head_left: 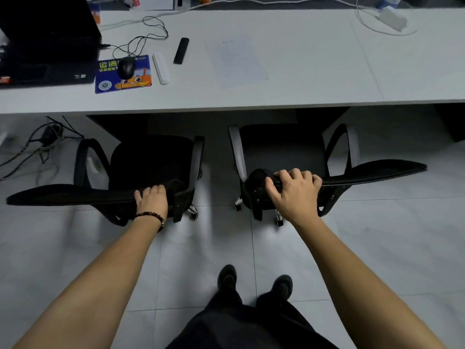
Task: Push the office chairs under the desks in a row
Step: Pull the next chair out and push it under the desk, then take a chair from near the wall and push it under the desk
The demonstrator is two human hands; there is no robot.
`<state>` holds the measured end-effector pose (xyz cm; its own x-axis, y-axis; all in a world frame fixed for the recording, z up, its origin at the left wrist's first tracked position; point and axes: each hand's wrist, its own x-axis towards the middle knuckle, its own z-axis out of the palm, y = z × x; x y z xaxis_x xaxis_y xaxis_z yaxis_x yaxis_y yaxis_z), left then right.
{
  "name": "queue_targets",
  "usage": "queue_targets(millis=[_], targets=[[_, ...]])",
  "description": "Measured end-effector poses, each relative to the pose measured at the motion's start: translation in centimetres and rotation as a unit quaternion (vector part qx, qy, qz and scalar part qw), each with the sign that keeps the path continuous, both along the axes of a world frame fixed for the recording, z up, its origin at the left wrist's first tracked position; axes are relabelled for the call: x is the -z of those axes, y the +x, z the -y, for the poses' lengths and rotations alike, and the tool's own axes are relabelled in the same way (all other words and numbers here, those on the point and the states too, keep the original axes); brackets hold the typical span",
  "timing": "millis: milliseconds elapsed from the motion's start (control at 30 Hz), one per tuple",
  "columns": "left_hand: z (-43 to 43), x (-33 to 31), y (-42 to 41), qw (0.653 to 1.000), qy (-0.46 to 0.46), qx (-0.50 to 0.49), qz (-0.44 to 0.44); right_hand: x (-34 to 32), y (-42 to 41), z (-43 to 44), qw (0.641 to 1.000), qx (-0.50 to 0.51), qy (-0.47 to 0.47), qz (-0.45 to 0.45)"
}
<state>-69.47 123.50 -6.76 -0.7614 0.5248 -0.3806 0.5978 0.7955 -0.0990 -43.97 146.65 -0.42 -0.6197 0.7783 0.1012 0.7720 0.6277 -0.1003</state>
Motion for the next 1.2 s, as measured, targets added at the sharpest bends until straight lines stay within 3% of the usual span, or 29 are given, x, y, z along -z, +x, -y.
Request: queue_targets(millis=[200, 367, 500, 600, 767, 1000, 1200], targets=[[0.2, -1.4, 0.6, 0.999, 0.027, 0.019, 0.023, 0.0, 0.3, 0.2, 1.0, 0.001, -0.009, -0.007], [-0.2, -5.6, 5.8, 0.962, 0.269, 0.027, 0.036, -0.9, 2.7, 1.2, 0.995, -0.007, -0.068, -0.069], [0.9, -7.1, 11.8, 0.923, 0.358, -0.014, 0.138, -1.4, 8.4, 6.1, 0.963, 0.099, -0.173, -0.179], [1.8, -6.7, 16.3, 0.914, 0.333, -0.012, 0.23, -0.3, 14.0, 11.4, 0.925, 0.204, -0.258, -0.189], [0.7, -5.8, 22.3, 0.895, 0.267, 0.154, 0.323, 1.1, 23.2, 20.0, 0.88, 0.339, -0.295, -0.155], [-3.1, -9.8, 33.7, 0.818, 0.27, 0.328, 0.388, -3.0, 35.0, 28.7, 0.791, 0.513, -0.206, -0.263], [3.8, -12.7, 48.4, 0.727, 0.281, 0.46, 0.427, -4.3, 45.1, 42.6, 0.713, 0.608, -0.113, -0.331]])
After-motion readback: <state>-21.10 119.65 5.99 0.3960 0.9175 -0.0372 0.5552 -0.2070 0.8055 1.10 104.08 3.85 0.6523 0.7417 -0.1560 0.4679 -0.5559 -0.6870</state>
